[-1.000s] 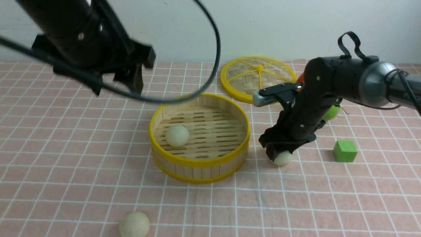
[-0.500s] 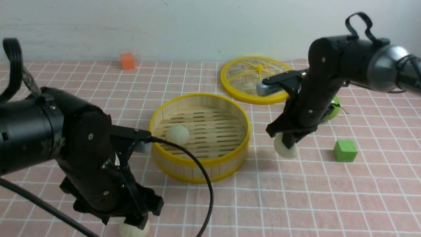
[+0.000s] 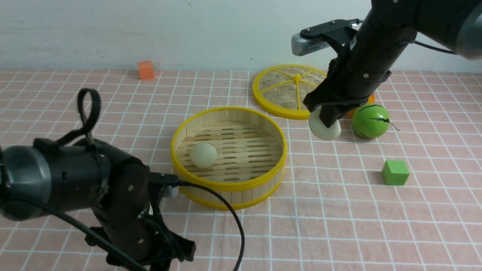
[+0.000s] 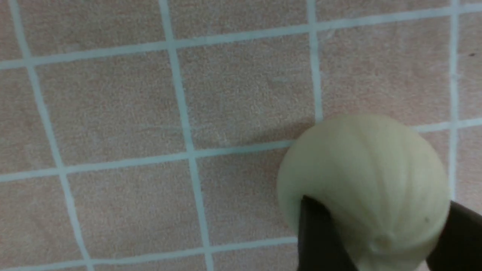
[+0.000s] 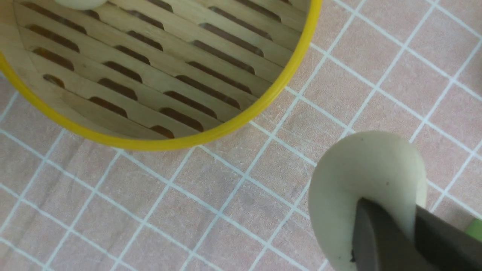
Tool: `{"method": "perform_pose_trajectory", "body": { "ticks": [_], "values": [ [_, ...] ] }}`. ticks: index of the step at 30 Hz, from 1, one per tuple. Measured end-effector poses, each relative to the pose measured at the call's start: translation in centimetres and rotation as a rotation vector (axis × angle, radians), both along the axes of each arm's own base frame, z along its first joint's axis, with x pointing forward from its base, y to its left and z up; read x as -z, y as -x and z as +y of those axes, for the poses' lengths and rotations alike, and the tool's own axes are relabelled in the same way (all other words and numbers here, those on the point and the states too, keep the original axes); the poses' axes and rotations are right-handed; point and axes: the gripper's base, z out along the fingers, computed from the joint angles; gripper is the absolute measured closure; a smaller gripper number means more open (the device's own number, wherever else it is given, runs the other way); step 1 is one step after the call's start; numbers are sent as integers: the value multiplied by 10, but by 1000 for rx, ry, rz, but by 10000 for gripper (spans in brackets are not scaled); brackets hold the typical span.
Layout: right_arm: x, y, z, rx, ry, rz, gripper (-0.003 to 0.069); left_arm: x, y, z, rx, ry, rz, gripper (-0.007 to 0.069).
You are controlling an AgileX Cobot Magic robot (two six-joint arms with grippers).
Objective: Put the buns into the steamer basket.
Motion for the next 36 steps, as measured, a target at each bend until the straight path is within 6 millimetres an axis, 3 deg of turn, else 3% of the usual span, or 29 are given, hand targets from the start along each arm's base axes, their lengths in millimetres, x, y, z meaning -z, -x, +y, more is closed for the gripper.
{"method": "perform_pose_trajectory", "body": {
  "ticks": [2, 3, 7, 8, 12, 13, 16, 19, 20, 23, 28, 29, 33, 36],
  "values": [
    [0, 1, 0, -1, 2, 6, 641, 2, -1, 0, 0, -3, 5, 341],
    [0, 1, 0, -3, 4, 10, 641, 0, -2, -1, 0, 1, -1, 406],
    [0, 1, -1, -18, 15, 7, 641, -21, -7, -4, 4, 28, -56, 550],
    [0, 1, -1, -27, 19, 5, 641, -43, -13, -7, 19, 54, -122, 608],
    [0, 0, -1, -32, 19, -5, 641, -98, -32, -13, 54, 84, -286, 627],
    [-1, 0, 0, -31, 15, -11, 641, -120, -41, -16, 70, 82, -349, 627],
    [-2, -1, 1, -30, 4, -22, 640, -153, -62, -22, 91, 60, -447, 627],
    [-2, -2, 1, -30, 1, -28, 639, -163, -90, -35, 98, 44, -488, 627],
    [-2, -2, 1, -30, 0, -28, 639, -166, -90, -35, 98, 46, -497, 627],
    [-2, -1, 1, -30, -2, -27, 637, -150, -130, -57, 109, 24, -481, 627],
    [-2, -1, 1, -30, -3, -27, 635, -118, -164, -72, 106, 8, -428, 627],
    [-2, -1, 1, -30, -3, -27, 635, -99, -178, -75, 106, 9, -389, 624],
    [-2, -1, 1, -30, -5, -28, 633, -75, -193, -76, 106, 39, -339, 586],
    [-2, -2, 2, -29, -7, -34, 631, -62, -198, -78, 117, 52, -335, 495]
  ]
}}
